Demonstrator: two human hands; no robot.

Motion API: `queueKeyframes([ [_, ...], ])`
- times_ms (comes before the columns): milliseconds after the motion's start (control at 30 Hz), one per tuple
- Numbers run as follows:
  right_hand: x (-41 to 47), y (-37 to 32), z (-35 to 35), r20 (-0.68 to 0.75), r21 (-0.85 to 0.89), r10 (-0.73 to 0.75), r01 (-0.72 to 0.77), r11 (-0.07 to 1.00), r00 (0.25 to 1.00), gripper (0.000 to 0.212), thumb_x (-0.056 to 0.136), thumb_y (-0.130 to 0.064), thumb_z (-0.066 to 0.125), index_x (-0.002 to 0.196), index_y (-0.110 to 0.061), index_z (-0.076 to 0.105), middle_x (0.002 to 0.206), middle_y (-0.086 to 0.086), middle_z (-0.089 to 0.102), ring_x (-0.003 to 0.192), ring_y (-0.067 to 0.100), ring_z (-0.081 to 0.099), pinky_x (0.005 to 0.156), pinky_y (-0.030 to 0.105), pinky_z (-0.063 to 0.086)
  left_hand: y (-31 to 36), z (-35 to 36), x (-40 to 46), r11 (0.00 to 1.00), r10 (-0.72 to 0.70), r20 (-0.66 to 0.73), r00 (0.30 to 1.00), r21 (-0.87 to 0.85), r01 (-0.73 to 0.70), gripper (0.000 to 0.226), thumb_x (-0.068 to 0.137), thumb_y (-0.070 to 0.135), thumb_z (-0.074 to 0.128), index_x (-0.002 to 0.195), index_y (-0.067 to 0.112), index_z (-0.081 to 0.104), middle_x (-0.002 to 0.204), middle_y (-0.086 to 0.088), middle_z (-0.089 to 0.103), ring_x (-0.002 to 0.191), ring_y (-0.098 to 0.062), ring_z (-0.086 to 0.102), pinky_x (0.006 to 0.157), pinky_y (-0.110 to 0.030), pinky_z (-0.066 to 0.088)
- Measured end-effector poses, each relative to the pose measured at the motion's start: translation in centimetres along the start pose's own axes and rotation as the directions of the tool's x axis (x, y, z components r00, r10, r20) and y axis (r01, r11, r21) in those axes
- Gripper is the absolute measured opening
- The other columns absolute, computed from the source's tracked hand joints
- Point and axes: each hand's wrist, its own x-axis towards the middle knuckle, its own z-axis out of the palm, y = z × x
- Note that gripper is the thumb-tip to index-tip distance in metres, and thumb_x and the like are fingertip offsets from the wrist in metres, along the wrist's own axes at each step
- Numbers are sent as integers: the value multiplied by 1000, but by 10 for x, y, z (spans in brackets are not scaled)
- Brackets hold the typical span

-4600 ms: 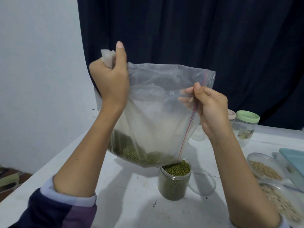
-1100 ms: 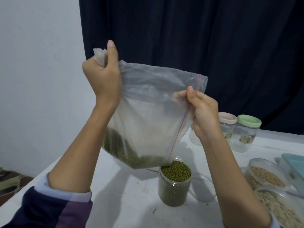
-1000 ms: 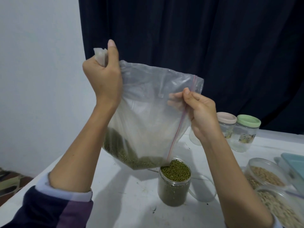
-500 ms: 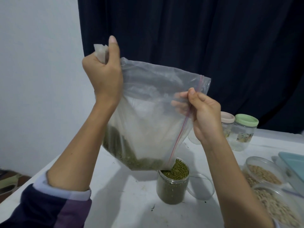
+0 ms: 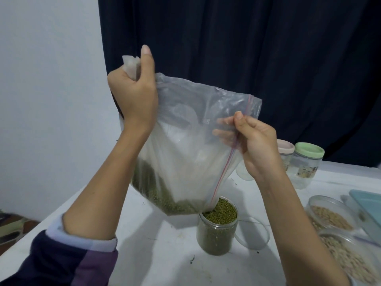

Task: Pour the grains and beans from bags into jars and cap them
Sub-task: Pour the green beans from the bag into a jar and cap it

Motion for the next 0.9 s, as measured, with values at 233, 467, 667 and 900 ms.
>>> queueKeyframes([
  [233, 4, 0, -4, -33, -2, -10, 10, 1000, 999, 26, 96, -16, 52, 78, -8, 68, 80, 1, 74, 68, 17, 72, 65, 24, 57, -4, 4, -1, 1000, 4, -1, 1000, 11, -4, 58, 93, 15, 53, 48, 25, 19, 37, 16, 22, 38, -4, 21, 44, -17, 20],
  [467, 7, 1, -9, -51, -15, -24, 23, 1000, 998, 25, 96, -17, 54, 78, -9, 69, 83, 3, 74, 69, 18, 72, 69, 25, 57, -6, 8, -1, 1000, 18, 8, 1000, 15, -18, 59, 94, 13, 53, 47, 25, 20, 35, 17, 23, 37, -4, 23, 44, -14, 20],
  [667, 14, -2, -11, -37, 22, -31, 31, 999, 999, 25, 96, -14, 53, 78, -5, 69, 79, 3, 74, 71, 17, 71, 72, 24, 56, -10, 12, 1, 1000, 6, 0, 1000, 8, -6, 57, 94, 15, 53, 47, 22, 21, 36, 16, 25, 38, -4, 24, 45, -17, 22],
  [900, 20, 2, -10, -46, 17, -16, 16, 1000, 999, 26, 96, -14, 52, 77, -6, 68, 76, 2, 74, 68, 15, 71, 69, 26, 54, -13, 15, 3, 1000, 0, -3, 1000, 12, 0, 57, 94, 15, 53, 47, 23, 22, 36, 17, 24, 38, -4, 24, 44, -17, 22],
])
